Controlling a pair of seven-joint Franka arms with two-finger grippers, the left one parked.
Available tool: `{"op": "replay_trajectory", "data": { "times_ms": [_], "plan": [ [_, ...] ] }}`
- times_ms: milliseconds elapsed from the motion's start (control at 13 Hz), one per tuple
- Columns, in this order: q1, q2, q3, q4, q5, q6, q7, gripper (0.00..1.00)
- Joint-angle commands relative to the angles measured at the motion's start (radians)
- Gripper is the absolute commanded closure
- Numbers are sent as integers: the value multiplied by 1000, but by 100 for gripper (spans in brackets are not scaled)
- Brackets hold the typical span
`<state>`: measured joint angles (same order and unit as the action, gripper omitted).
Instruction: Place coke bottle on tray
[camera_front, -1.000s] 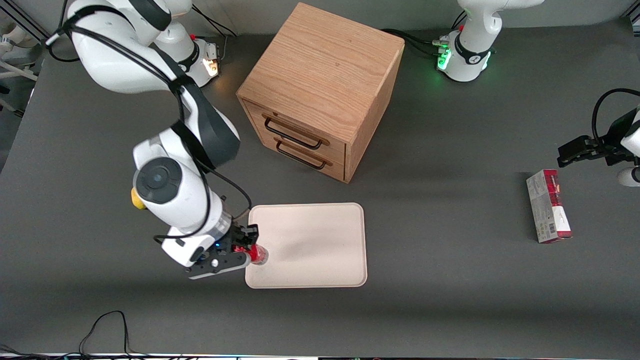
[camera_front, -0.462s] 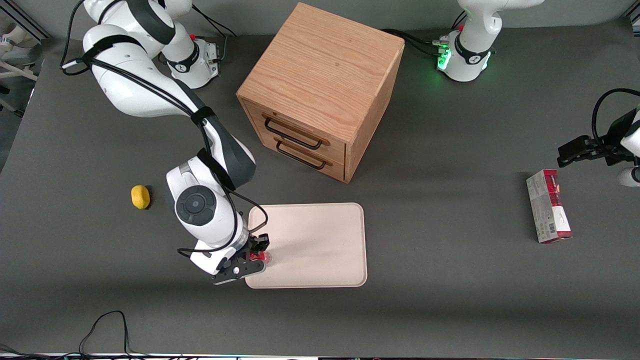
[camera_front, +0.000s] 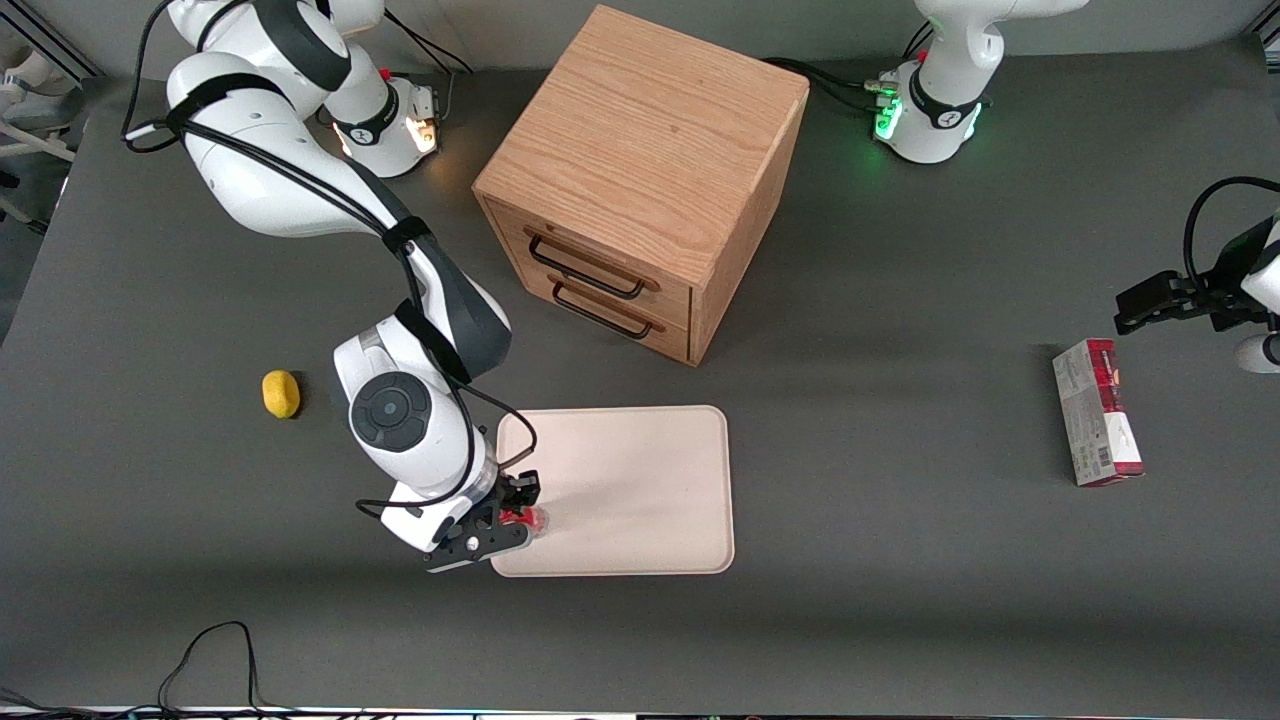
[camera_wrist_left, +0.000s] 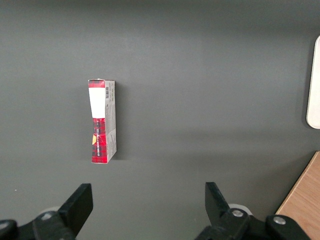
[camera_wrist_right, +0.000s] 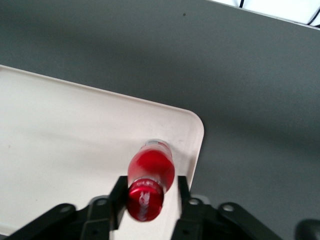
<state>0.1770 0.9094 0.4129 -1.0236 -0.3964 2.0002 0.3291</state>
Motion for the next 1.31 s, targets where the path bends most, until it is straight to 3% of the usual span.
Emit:
{"op": "replay_trajectory", "data": {
  "times_ms": [0,231,462,769,1000,1231],
  "plan": [
    [-13,-18,10,-21,-24,17,25,0],
    [-25,-99,11,-27,17,-53,30,0],
    [-63,-287,-66,-97,213,-223,5,0],
    [-59,-695,-297,-572,411,-178,-100,0],
    [-57,-936,-393,-829,416,-164,-104,0],
    [-57,-1069,-414,-905,410,-207,-122,0]
  ]
}}
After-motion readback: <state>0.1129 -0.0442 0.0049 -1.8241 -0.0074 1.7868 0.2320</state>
